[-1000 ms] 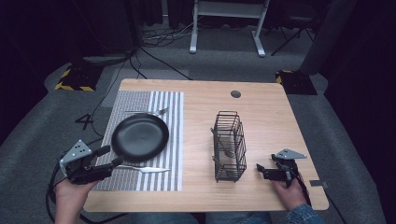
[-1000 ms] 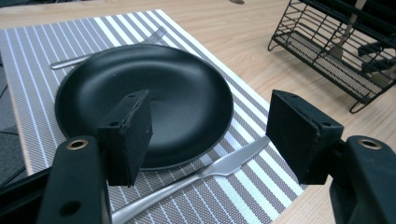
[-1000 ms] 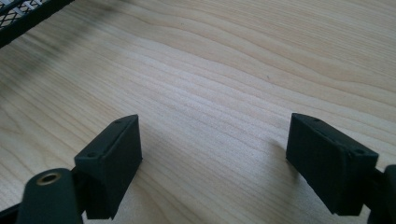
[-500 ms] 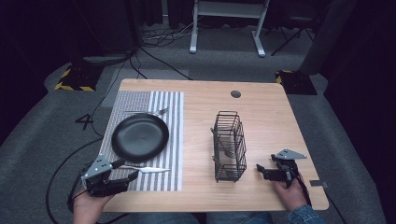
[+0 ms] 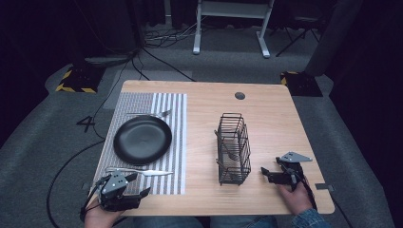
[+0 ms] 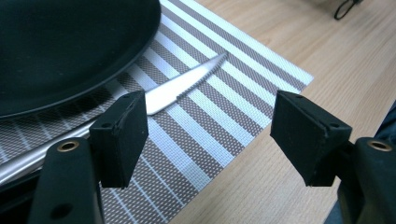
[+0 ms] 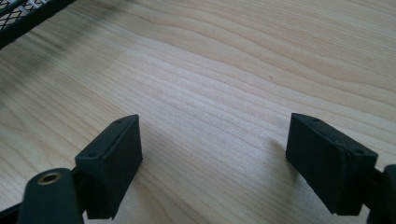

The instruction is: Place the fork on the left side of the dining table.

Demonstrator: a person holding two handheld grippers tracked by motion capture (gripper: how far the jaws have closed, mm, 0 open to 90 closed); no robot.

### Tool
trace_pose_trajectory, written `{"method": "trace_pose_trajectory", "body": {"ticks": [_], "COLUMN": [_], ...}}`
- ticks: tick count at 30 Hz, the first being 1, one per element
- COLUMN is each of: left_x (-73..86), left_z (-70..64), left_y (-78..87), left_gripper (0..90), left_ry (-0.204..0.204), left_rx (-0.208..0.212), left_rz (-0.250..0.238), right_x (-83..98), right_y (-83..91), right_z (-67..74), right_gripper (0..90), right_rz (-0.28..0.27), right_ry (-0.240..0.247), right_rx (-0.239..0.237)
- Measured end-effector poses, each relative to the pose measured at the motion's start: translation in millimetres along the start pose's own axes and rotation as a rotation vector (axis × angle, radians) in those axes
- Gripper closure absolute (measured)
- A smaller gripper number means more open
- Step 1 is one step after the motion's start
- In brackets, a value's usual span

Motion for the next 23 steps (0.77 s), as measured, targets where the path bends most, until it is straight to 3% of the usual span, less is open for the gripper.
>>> {"method": "trace_pose_trajectory", "body": {"ticks": [10, 13, 23], "left_x": [16.3, 20.1, 25.9], "left_z": [-8.5, -11.0, -11.1], "left_y": [-20.9, -23.3, -24.8], "left_gripper": [27.5, 24.5, 20.6], "left_ry": [-0.039, -0.084, -0.089], "left_rx": [-0.018, -0.030, -0.016], "left_rz": [0.107, 0.091, 0.047], "right_x": [0.0, 0.0, 0.0], "right_y": [-0.1, -0.1, -0.1], "right_z": [0.0, 0.0, -0.1], "right_gripper": [18.4, 18.4, 18.4], "right_rz": [-0.001, -0.001, -0.001], "right_ry": [0.000, 0.000, 0.000], "right_rx": [0.001, 0.001, 0.000]}}
Point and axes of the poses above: each handheld gripper's, and its own axes: y roughly backward along the jaws, x roughly out of its underside, z roughly to its left, the point moved 1 cm from there along -y, roughly forward along the jaws, and after that the axes turned 15 degrees about y, right-handed, at the moved point
